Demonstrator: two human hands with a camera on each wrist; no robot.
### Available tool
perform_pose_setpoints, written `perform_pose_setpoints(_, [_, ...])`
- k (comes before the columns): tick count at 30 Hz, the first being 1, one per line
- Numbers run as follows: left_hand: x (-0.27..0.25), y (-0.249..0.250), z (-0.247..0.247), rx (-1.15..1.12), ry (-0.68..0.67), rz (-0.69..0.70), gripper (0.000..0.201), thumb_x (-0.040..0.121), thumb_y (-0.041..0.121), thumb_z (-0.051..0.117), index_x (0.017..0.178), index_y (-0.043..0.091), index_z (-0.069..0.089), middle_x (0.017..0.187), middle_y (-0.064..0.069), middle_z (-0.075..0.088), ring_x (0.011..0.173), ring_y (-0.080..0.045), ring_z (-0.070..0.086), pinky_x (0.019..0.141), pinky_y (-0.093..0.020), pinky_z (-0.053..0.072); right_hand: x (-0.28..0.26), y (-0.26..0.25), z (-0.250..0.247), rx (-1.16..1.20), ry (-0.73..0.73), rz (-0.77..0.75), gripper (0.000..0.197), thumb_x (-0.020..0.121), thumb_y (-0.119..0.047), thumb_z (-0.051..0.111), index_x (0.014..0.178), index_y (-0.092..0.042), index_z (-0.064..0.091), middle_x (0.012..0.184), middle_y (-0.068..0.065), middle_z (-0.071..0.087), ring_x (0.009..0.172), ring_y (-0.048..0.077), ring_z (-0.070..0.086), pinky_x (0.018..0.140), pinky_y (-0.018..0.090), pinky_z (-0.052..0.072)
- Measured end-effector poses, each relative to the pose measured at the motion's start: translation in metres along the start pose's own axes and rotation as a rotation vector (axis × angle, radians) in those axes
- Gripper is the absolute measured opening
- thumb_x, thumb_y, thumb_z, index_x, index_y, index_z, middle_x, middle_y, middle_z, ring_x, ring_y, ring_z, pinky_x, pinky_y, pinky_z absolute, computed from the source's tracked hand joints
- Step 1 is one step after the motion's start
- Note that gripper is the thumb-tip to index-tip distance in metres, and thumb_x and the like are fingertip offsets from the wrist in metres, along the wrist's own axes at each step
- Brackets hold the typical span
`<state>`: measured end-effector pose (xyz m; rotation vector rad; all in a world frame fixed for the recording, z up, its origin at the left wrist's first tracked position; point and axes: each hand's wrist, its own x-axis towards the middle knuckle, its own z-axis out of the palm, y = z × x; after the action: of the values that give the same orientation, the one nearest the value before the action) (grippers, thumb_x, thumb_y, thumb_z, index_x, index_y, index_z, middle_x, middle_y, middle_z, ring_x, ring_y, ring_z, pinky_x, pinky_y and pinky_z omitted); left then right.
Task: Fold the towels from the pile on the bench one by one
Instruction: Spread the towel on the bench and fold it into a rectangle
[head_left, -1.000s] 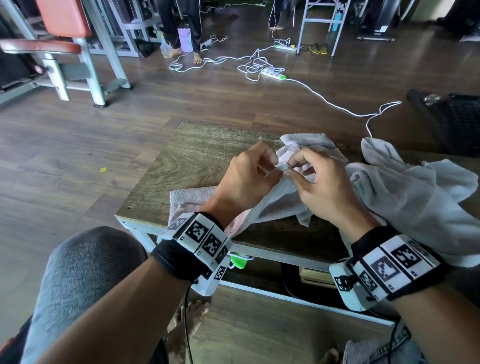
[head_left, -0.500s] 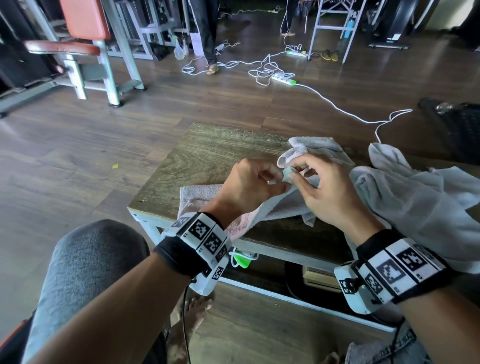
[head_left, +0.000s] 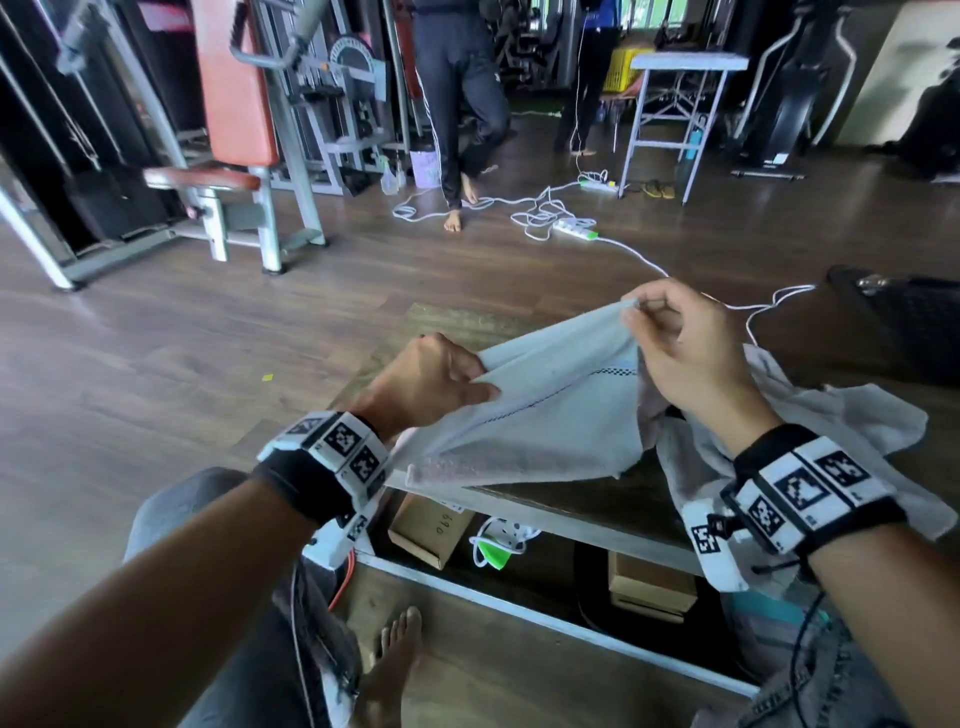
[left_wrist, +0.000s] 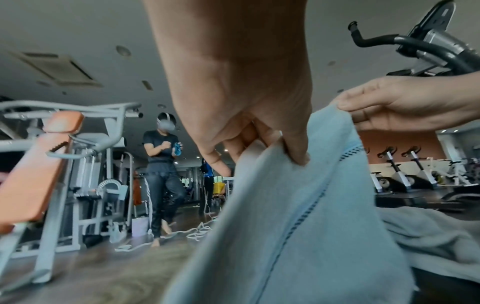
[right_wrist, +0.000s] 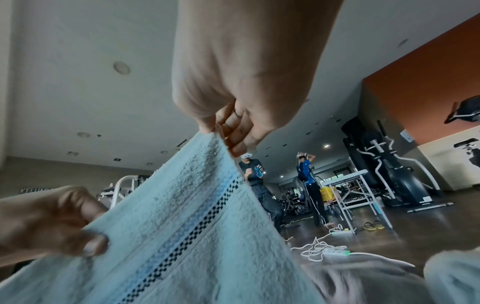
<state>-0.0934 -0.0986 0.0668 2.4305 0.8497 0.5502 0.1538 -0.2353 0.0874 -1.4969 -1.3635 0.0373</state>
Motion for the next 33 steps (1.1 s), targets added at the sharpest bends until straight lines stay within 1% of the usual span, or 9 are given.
perform_pose_setpoints(3, [-0.006,-0.003,-0.032,0.014,-0.008,0.041,0.028,0.077,0.036,0.079,0.073,0.010,0.072,0.073,0.010,0.069,0.064,-0.014,0.063,0.067,-0.030,0.054,0.014,-0.012,-0.014,0.003,0.032,0.008,0.008,0.096,-0.014,0.062,0.102,-0.011,0.066,0.096,0.006,0.071,0.090,0.022,0.068,0.079,0.026,0.051])
perform_pose_setpoints(6, [-0.015,-0.001,-0.056,0.052,0.018,0.114,0.050,0.075,0.036,0.078,0.057,0.004,0.044,0.059,-0.003,0.036,0.057,-0.013,0.030,0.051,-0.031,0.033,0.023,-0.025,-0.026,-0.004,0.073,0.041,0.010,0.096,-0.014,0.060,0.101,-0.007,0.066,0.096,0.011,0.071,0.086,0.022,0.067,0.079,0.032,0.052])
perform_pose_setpoints(8, [-0.024,0.000,-0.072,0.032,-0.005,0.063,0.040,0.077,0.034,0.080,0.063,0.001,0.060,0.057,-0.010,0.045,0.056,-0.011,0.036,0.050,-0.031,0.034,0.026,-0.034,-0.035,-0.002,0.117,0.070,0.009,0.096,-0.012,0.060,0.100,-0.007,0.067,0.096,0.011,0.071,0.083,0.017,0.063,0.078,0.029,0.050])
perform_pose_setpoints(11, [-0.036,0.003,-0.090,0.038,0.017,0.049,0.034,0.081,0.032,0.078,0.073,0.000,0.070,0.060,-0.002,0.052,0.055,-0.007,0.042,0.052,-0.026,0.036,0.027,-0.040,-0.049,-0.029,0.141,0.083,0.006,0.095,-0.014,0.061,0.097,-0.014,0.067,0.093,0.006,0.070,0.083,0.016,0.063,0.080,0.033,0.051])
perform_pose_setpoints(15, [-0.047,0.017,-0.108,0.026,0.054,0.095,0.024,0.088,0.028,0.072,0.078,0.006,0.072,0.074,-0.014,0.069,0.064,-0.009,0.055,0.059,-0.035,0.049,0.023,-0.043,-0.062,-0.096,0.110,0.130,0.006,0.095,-0.015,0.062,0.092,-0.020,0.065,0.082,-0.004,0.066,0.075,0.014,0.060,0.075,0.031,0.049])
perform_pose_setpoints(19, [-0.057,0.022,-0.117,0.010,0.016,0.155,0.017,0.092,0.026,0.066,0.087,0.011,0.073,0.083,-0.006,0.074,0.078,-0.025,0.070,0.070,-0.041,0.056,0.014,-0.045,-0.066,-0.131,0.125,0.191,0.011,0.094,-0.016,0.064,0.086,-0.023,0.064,0.082,0.000,0.068,0.073,0.016,0.062,0.074,0.035,0.052])
perform_pose_setpoints(24, [-0.062,0.019,-0.124,-0.022,-0.023,0.196,0.019,0.094,0.029,0.061,0.090,0.014,0.072,0.084,-0.004,0.074,0.081,-0.027,0.069,0.071,-0.041,0.056,0.012,-0.052,-0.067,-0.166,0.109,0.251,0.007,0.093,-0.021,0.066,0.094,-0.016,0.070,0.092,0.005,0.073,0.083,0.021,0.067,0.084,0.043,0.057])
perform_pose_setpoints(29, [-0.049,0.010,-0.126,-0.127,0.031,0.206,0.016,0.088,0.022,0.068,0.096,0.009,0.074,0.090,0.001,0.077,0.086,-0.016,0.073,0.079,-0.032,0.058,0.020,-0.052,-0.064,-0.214,0.058,0.267,0.009,0.093,-0.021,0.066,0.096,-0.016,0.072,0.093,0.002,0.073,0.087,0.020,0.067,0.084,0.037,0.054])
perform_pose_setpoints(33, [-0.028,-0.006,-0.125,-0.166,0.143,0.142,0.026,0.074,0.029,0.080,0.096,0.022,0.066,0.063,-0.012,0.067,0.056,-0.026,0.057,0.066,-0.014,0.042,0.044,-0.040,-0.053,-0.246,0.002,0.298,0.006,0.092,-0.019,0.066,0.091,-0.018,0.072,0.088,-0.001,0.073,0.085,0.020,0.069,0.081,0.035,0.054])
